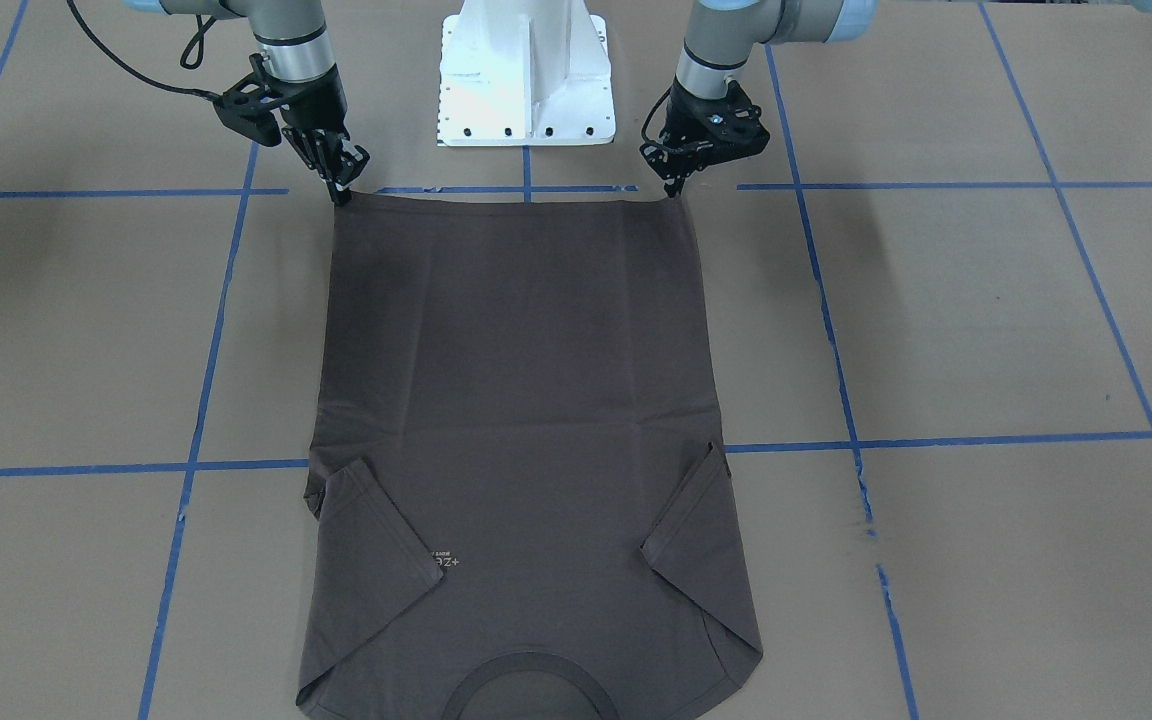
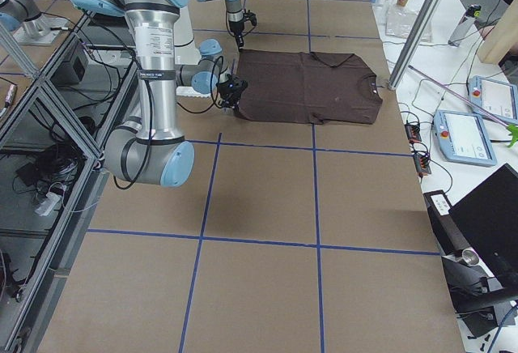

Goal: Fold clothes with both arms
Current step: 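Grasp both hem corners nearest the robot with both grippers, then lift the hem with both grippers and fold it up toward the collar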

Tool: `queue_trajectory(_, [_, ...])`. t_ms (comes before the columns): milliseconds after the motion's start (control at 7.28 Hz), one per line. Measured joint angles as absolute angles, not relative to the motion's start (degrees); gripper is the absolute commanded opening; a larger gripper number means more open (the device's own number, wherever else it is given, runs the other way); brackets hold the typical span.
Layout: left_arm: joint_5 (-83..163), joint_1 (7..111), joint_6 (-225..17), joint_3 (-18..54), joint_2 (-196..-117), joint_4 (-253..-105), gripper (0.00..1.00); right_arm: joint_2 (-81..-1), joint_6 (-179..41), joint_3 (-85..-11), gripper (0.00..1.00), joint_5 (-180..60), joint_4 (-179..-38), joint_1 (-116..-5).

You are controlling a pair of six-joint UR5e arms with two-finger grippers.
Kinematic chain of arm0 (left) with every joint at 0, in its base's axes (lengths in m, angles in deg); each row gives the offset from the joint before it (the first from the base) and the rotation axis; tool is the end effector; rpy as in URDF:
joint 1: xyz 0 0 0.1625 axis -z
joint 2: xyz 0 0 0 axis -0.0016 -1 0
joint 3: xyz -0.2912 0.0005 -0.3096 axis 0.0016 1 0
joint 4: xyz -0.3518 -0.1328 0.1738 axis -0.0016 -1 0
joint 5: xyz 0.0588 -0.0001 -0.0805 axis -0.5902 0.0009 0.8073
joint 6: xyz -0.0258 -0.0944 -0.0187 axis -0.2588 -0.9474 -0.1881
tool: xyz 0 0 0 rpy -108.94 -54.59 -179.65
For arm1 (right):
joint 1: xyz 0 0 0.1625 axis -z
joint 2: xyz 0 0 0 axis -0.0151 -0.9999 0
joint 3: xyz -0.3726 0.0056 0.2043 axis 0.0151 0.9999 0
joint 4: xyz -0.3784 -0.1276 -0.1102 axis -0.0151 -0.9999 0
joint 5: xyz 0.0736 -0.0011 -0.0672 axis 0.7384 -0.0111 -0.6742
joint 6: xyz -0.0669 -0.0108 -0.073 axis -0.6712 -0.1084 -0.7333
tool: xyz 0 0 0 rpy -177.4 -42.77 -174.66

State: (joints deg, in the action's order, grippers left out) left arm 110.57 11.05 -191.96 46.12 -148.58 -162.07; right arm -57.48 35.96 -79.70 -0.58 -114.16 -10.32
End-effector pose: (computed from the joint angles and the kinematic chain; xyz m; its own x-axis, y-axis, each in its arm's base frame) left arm 0.4883 -0.2285 0.3074 0.5706 -0.3373 -0.7488 0.3003 0.9343 -0.1920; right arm -0.4447 -0.2222 0.3400 0.4565 0.5995 0.6575 -0.5754 0.7625 -0.2958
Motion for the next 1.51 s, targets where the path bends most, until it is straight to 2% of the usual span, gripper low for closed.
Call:
queue_trajectory(412, [110.70, 10.40, -194.41, 55.73, -146.69, -155.97, 0.00, -59.15, 36.04, -85.34, 0.00, 1.68, -118.04, -9.81])
queue_trajectory(687, [111.56, 9.90, -196.16, 58.81, -145.97, -155.09, 0.00, -60.33, 36.01, -87.98, 0.00, 2.51, -118.81, -9.99])
queue_trajectory(1098, [111.73, 14.47, -187.42, 55.29, -149.49, -154.96, 0.00, -57.33, 31.29, -86.83, 0.00, 3.18, -118.90, -15.64])
queue_trajectory(1510, [112.02, 25.68, -173.46, 44.83, -158.45, -155.34, 0.00, -45.79, 19.91, -74.44, 0.00, 10.11, -118.98, -29.16])
